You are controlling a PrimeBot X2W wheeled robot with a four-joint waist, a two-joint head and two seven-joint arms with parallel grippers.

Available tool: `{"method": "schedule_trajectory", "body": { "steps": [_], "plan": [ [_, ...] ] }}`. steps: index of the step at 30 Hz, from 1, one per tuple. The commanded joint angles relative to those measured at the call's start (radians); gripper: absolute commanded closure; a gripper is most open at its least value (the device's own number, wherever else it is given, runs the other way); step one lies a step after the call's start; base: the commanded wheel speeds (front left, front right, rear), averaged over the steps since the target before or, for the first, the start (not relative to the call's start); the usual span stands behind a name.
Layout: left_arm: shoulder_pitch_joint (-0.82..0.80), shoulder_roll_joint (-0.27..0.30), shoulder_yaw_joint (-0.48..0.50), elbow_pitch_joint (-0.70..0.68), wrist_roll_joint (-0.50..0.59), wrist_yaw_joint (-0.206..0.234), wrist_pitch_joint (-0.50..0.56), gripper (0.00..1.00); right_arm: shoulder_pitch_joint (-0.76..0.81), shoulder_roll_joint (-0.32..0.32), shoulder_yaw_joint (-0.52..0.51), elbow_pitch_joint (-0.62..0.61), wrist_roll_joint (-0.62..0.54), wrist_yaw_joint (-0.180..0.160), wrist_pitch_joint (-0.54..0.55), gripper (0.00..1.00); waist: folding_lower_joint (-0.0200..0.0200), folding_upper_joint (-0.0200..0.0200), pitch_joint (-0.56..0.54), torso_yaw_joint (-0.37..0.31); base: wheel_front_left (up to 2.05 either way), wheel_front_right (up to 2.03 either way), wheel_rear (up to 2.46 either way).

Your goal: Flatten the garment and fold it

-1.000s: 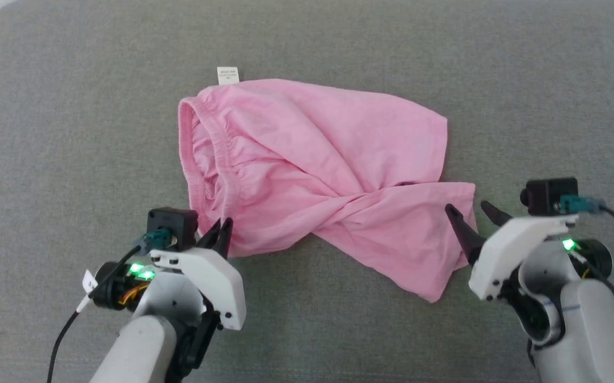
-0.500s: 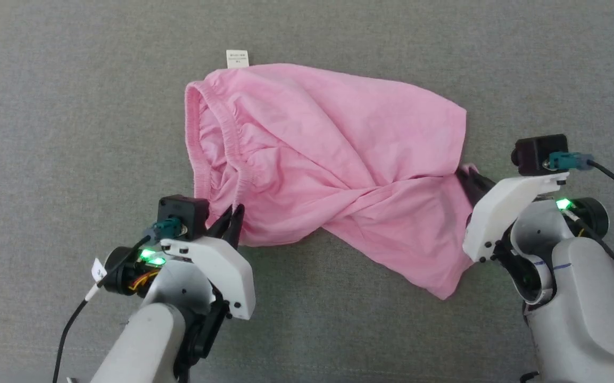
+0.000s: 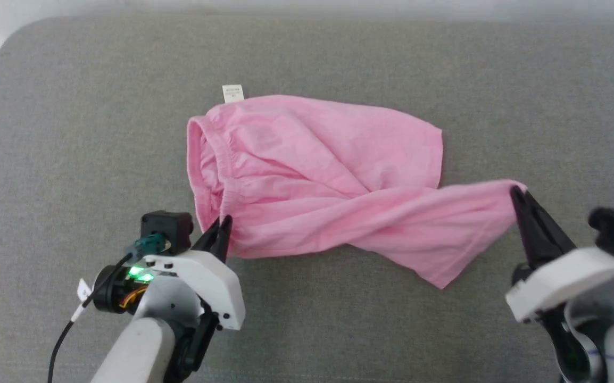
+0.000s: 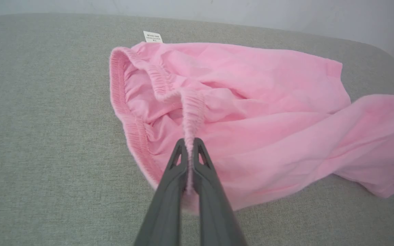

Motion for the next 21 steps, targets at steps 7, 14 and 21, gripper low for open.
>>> {"method": "schedule_trajectory", "body": {
  "steps": [7,14,21],
  "plan": [
    [0.044,0.014,0.039,-0.047,-0.031,0.019,-0.034,1.0,0.107,-0.002,-0.083,-0.11,-0.036,-0.001,0.034,1.0,0.0001,0.0,-0.051,-0.033,0.0,0.0,0.0],
    [-0.007,0.033,0.049,-0.101,-0.073,-0.033,-0.025,1.0,0.029,-0.003,-0.064,-0.171,-0.105,-0.001,0.116,1.0,0.0001,0.0,-0.045,-0.047,0.0,0.0,0.0],
    [-0.271,0.087,0.096,-0.131,-0.107,-0.091,0.066,1.0,-0.311,-0.082,0.064,-0.104,-0.067,-0.001,0.234,1.0,0.0001,0.0,0.048,-0.076,0.0,0.0,0.0]
  ]
}}
